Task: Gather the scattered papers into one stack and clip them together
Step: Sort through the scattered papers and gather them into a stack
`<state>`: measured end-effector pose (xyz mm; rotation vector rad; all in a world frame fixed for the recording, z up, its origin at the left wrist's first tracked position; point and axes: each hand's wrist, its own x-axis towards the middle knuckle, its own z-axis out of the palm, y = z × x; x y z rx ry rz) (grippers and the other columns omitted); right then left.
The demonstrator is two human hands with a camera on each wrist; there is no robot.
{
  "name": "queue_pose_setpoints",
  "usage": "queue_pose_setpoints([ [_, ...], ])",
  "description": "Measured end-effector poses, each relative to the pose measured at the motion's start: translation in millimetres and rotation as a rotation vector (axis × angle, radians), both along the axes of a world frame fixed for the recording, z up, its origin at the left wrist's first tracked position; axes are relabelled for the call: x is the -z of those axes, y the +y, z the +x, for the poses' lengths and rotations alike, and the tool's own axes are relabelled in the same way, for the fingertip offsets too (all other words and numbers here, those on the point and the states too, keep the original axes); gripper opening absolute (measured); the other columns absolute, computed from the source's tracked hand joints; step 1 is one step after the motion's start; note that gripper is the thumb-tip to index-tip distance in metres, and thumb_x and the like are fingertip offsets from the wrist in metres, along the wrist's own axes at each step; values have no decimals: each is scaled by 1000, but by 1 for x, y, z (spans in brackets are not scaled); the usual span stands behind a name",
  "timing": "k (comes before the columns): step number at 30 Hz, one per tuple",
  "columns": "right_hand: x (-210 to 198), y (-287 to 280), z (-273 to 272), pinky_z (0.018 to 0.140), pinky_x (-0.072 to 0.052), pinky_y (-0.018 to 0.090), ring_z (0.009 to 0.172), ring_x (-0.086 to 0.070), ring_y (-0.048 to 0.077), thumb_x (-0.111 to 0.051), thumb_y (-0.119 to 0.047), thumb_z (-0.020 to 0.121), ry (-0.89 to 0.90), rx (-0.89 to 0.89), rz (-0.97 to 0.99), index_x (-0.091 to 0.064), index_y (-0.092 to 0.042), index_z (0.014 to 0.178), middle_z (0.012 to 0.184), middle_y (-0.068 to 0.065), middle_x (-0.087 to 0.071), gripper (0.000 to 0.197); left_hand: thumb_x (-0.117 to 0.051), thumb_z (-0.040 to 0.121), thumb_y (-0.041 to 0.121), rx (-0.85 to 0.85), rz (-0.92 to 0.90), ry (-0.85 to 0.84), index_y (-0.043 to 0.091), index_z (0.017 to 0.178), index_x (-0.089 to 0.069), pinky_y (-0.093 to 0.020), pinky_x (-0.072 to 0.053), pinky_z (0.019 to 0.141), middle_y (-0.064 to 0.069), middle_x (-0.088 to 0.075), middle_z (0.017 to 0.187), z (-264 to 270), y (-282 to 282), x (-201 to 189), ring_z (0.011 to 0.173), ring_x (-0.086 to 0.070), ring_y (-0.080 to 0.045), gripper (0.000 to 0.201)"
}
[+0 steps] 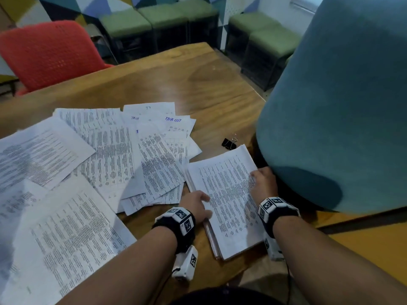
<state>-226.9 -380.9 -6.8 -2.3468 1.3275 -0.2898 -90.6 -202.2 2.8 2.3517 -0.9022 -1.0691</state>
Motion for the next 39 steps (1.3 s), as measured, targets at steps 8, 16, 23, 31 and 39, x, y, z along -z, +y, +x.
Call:
queue_pose_setpoints([
  [8,-5,11,24,103,-39,39,122,-41,30,-64,-6,79,129,-162,-59,-65,-9,116,135,9,-47,38,-62,89,28,-95,-77,19,24,115,-57,-30,-56,68,-2,-72,74,12,9,2,62,-64,-15,27],
  [16,-21,47,106,97,-44,29,109,-57,25,-50,-5,91,-89,-320,187,-67,-9,114,118,11,-58,29,-65,85,26,-388,-57,-251,24,128,-53,-36,-44,96,-10,-46,130,73,45,-4,110,-55,-26,45],
  [23,-23,82,184,100,-43,33,116,-53,29,-58,-18,87,-128,-359,416,-49,-7,135,133,19,-45,49,-62,84,32,-751,173,-305,31,149,-23,-52,-23,114,-5,-1,160,123,130,-1,145,-6,-34,76],
  [31,-5,91,237,106,-36,36,131,-38,36,-63,-15,81,26,-107,441,-24,-13,148,153,18,-14,78,-66,79,51,-919,452,-120,41,150,4,-61,-10,115,-5,24,158,151,213,-1,143,13,-45,101],
  [39,-5,113,255,88,-41,31,118,-49,37,-65,-14,83,-59,-32,551,-4,-20,152,144,19,-28,92,-66,72,62,-875,414,-153,42,149,4,-60,-20,112,-6,9,160,150,233,13,144,-1,-44,106],
])
